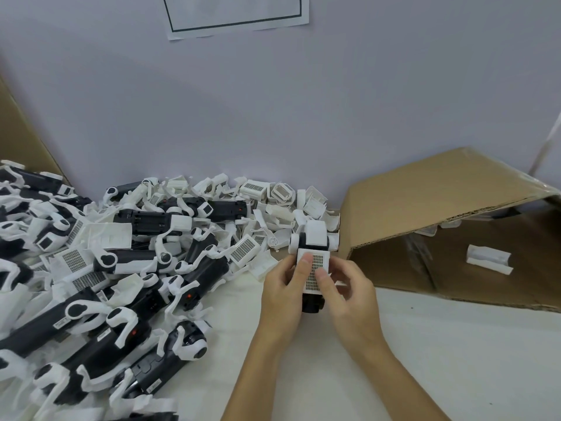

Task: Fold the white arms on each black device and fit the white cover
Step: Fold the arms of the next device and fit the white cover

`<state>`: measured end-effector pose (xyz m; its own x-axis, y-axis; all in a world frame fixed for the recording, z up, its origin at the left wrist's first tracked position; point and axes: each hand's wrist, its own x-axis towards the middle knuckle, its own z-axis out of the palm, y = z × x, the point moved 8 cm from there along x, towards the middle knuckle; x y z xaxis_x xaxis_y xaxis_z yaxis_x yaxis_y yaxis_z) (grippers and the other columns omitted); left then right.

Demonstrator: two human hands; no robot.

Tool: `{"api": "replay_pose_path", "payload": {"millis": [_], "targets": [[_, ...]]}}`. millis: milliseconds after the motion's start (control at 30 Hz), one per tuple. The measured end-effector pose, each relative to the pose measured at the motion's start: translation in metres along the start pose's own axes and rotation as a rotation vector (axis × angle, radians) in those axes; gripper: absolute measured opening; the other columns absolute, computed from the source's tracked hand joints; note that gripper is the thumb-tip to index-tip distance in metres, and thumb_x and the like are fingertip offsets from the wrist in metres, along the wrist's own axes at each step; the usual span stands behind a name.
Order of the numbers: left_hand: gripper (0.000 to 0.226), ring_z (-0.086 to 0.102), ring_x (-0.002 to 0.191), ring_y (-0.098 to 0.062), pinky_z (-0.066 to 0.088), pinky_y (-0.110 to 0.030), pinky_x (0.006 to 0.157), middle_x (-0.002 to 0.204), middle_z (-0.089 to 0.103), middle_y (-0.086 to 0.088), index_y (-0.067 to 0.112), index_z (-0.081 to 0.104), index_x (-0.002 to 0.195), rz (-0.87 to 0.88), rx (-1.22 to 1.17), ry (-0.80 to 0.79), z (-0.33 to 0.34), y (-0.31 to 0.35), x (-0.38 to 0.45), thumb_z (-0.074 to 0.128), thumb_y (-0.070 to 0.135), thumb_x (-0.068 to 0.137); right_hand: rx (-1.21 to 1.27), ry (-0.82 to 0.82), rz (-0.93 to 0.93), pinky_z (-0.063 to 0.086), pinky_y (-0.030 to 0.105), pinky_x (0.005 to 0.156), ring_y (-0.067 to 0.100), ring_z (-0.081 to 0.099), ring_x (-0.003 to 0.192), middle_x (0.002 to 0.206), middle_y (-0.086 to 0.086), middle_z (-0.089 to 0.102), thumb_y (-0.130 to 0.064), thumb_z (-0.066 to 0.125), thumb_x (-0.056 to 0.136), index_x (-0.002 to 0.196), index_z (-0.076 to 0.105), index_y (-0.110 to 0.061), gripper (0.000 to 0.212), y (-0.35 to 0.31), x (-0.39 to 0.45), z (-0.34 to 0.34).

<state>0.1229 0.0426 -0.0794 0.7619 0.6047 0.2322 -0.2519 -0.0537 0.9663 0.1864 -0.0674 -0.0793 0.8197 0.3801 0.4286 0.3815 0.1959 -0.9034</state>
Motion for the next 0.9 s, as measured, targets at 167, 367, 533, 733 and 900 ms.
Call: {"api": "replay_pose_path", "payload": {"millis": [167, 367, 533, 733, 900], "targets": [[0.032, 0.070, 0.077, -0.013, 0.055, -0.029, 0.067, 0.084, 0.075, -0.006, 0.020, 0.075, 0.093, 0.027, 0.022, -0.026, 0.006, 0.002, -0.001, 0.056, 0.045, 0.089, 0.323, -0.076, 0.245, 0.056, 0.024, 0.073, 0.021, 0.073, 0.093, 0.098, 0.009, 0.076, -0.041, 0.059, 0.092, 0.102, 0.077, -0.016, 0.032, 0.010, 0.003, 0.008], [0.035, 0.069, 0.074, -0.011, 0.053, -0.022, 0.064, 0.080, 0.075, -0.004, 0.018, 0.077, 0.088, 0.023, 0.023, -0.040, 0.006, 0.003, -0.002, 0.059, 0.048, 0.093, 0.253, -0.024, 0.253, 0.058, 0.024, 0.068, 0.019, 0.075, 0.083, 0.086, 0.007, 0.078, -0.050, 0.054, 0.088, 0.085, 0.081, -0.023, 0.038, 0.009, 0.003, 0.005], [0.048, 0.067, 0.075, -0.019, 0.054, -0.046, 0.072, 0.084, 0.073, -0.014, 0.015, 0.074, 0.086, -0.020, 0.041, -0.004, 0.007, -0.003, -0.001, 0.053, 0.058, 0.089, 0.271, -0.007, 0.273, 0.057, 0.023, 0.064, 0.017, 0.075, 0.080, 0.083, 0.007, 0.077, -0.049, 0.057, 0.088, 0.083, 0.081, -0.020, 0.038, 0.009, 0.001, 0.007], [0.042, 0.072, 0.091, -0.021, 0.055, -0.036, 0.082, 0.093, 0.076, -0.009, 0.019, 0.077, 0.092, -0.105, -0.018, -0.008, 0.002, -0.012, 0.002, 0.053, 0.053, 0.089, 0.256, -0.079, 0.254, 0.056, 0.022, 0.075, 0.019, 0.073, 0.094, 0.095, 0.004, 0.078, -0.021, 0.054, 0.101, 0.101, 0.077, -0.015, 0.024, 0.009, -0.001, 0.011], [0.041, 0.071, 0.085, -0.022, 0.054, -0.028, 0.073, 0.089, 0.075, -0.008, 0.020, 0.076, 0.091, -0.040, 0.063, -0.017, 0.001, -0.008, 0.000, 0.050, 0.052, 0.092, 0.166, -0.062, 0.194, 0.054, 0.018, 0.075, 0.011, 0.073, 0.091, 0.092, -0.002, 0.078, -0.021, 0.056, 0.100, 0.100, 0.078, -0.019, 0.021, 0.006, 0.001, 0.006]]}}
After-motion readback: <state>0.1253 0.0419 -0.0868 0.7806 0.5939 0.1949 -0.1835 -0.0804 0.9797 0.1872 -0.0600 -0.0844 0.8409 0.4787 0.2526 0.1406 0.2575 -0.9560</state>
